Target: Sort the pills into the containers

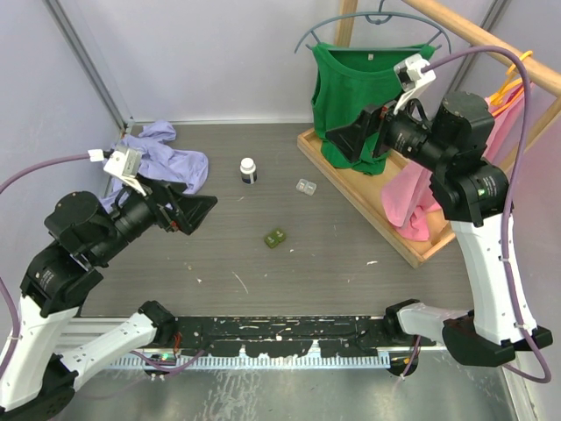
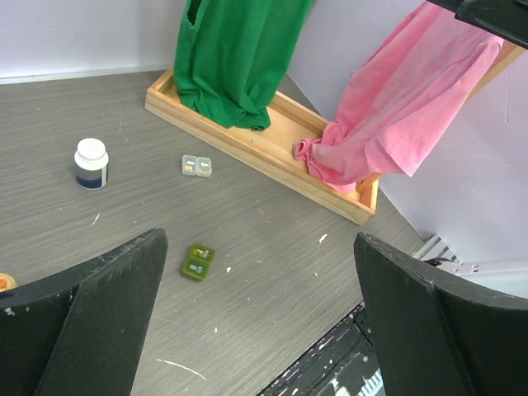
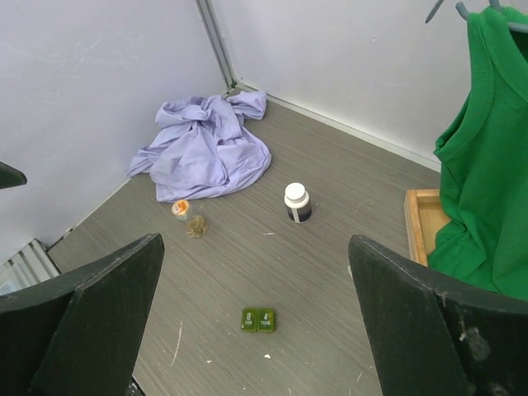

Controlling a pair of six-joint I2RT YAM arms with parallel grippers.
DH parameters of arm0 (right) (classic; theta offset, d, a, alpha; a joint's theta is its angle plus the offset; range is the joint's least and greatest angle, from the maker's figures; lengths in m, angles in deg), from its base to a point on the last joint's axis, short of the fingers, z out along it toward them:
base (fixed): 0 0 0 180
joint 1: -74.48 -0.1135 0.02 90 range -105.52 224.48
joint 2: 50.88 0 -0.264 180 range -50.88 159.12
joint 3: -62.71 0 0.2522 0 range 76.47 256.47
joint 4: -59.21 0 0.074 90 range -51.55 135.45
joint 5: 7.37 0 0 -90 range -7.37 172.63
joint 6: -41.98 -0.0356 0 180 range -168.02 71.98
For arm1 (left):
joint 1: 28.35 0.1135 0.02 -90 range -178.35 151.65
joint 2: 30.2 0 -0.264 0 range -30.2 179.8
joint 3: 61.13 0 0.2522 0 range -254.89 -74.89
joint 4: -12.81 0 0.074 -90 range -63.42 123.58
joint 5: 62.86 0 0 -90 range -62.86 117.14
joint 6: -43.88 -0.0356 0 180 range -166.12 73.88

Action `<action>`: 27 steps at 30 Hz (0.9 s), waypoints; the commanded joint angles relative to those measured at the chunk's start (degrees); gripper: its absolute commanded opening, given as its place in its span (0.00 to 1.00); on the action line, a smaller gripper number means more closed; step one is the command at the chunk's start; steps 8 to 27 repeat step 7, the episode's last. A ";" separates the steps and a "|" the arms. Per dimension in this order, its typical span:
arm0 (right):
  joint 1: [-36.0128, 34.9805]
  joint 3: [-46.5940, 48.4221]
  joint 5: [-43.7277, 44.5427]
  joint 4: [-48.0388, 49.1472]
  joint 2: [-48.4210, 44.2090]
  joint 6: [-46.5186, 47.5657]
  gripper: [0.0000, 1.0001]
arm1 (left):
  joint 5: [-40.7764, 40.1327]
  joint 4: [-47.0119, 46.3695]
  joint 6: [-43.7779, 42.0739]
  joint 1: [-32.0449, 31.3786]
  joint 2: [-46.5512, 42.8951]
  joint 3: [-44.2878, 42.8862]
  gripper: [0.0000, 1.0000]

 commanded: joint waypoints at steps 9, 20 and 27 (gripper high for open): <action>0.96 -1.00 0.60 1.39 -1.88 2.96 1.00 | 1.63 -1.45 -1.75 0.19 0.81 -0.19 0.98; 0.96 -1.00 0.60 1.39 -1.88 2.96 1.00 | 1.63 -1.45 -1.75 0.19 0.81 -0.19 0.98; 0.96 -1.00 0.60 1.39 -1.88 2.96 1.00 | 1.63 -1.45 -1.75 0.19 0.81 -0.19 0.98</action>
